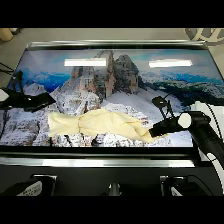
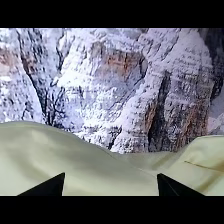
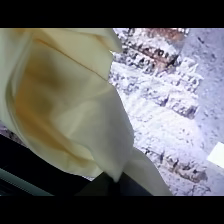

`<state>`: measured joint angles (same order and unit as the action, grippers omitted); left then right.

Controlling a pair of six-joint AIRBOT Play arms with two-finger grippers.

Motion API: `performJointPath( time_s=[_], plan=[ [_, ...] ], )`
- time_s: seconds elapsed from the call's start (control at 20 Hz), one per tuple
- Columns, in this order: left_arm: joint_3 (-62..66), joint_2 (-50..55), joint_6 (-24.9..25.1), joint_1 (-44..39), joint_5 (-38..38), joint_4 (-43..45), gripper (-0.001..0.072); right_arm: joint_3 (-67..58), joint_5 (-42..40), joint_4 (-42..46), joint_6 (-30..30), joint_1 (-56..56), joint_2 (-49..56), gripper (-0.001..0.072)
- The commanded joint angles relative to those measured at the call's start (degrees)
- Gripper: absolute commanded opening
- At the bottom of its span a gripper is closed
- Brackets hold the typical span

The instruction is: Fold the shirts.

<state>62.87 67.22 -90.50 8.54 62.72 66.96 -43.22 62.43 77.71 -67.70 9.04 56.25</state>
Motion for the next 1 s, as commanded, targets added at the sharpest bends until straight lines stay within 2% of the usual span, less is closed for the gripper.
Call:
performJointPath(
  time_s=[0.0, 0.15, 0.3, 0.4, 0.95],
  plan=[
    [3.5, -3.1, 3.4, 1.8, 9.7, -1.0, 0.0719, 0.2, 0.4, -0.6, 1.5, 0.0, 0.2, 0.0016],
    [-8.7, -5.6, 3.0, -3.7, 11.0, -4.5, 0.0719, 0.2, 0.6, -0.6, 1.5, 0.0, 0.2, 0.0016],
    [-24.2, -5.0, 0.4, -12.7, -2.0, -13.2, 0.0720, 0.2, 0.7, -0.7, 1.5, 0.0, 0.2, 0.0016],
    [-29.9, -4.2, -2.1, -17.6, -9.9, -15.4, 0.0720, 0.2, 1.5, -0.6, 1.5, 0.0, 0.2, 0.0016],
    [-31.6, 2.6, -3.0, -28.3, -29.4, -24.1, 0.0719, 0.2, 2.0, -0.7, 1.5, 0.0, 0.2, 0.0016]
  ],
)
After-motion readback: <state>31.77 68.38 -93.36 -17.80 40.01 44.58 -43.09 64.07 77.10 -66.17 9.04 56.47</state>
